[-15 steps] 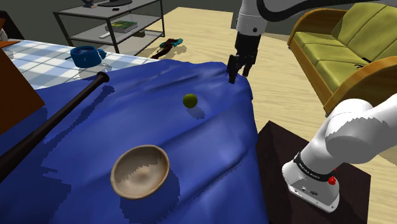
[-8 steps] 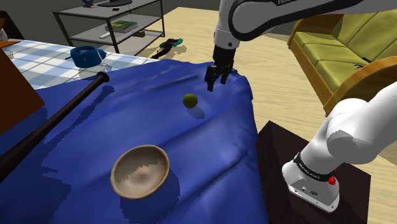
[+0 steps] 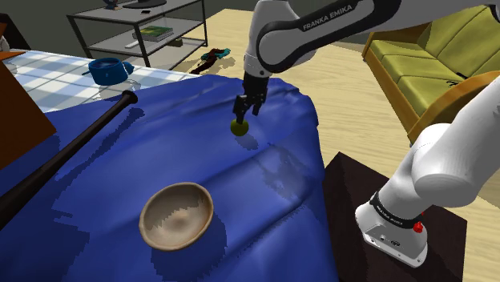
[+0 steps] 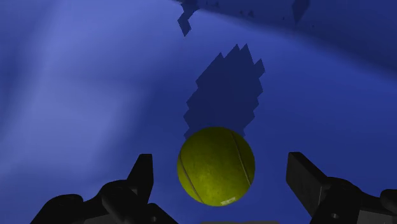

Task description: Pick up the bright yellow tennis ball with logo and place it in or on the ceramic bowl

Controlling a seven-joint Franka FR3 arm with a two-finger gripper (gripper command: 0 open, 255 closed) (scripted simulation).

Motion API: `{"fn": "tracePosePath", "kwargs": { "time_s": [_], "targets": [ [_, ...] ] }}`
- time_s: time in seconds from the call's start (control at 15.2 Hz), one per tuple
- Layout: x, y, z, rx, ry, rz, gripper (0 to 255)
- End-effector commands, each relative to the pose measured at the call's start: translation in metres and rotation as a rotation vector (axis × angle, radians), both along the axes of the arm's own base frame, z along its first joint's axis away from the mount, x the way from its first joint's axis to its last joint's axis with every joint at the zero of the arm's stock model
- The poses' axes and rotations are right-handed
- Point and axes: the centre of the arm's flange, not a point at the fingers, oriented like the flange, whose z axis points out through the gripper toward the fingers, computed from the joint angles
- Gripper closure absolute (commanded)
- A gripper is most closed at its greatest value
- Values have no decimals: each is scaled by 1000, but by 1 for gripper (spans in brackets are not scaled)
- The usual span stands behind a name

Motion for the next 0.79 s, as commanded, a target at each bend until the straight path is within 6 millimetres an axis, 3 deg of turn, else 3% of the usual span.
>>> {"fn": "tracePosePath", "kwargs": {
  "time_s": [0.0,0.4,0.73],
  "targets": [
    [4,2,-9,3,-4,4,0],
    [5,7,-38,3,-4,4,0],
    [6,7,-38,3,-4,4,0]
  ]
}}
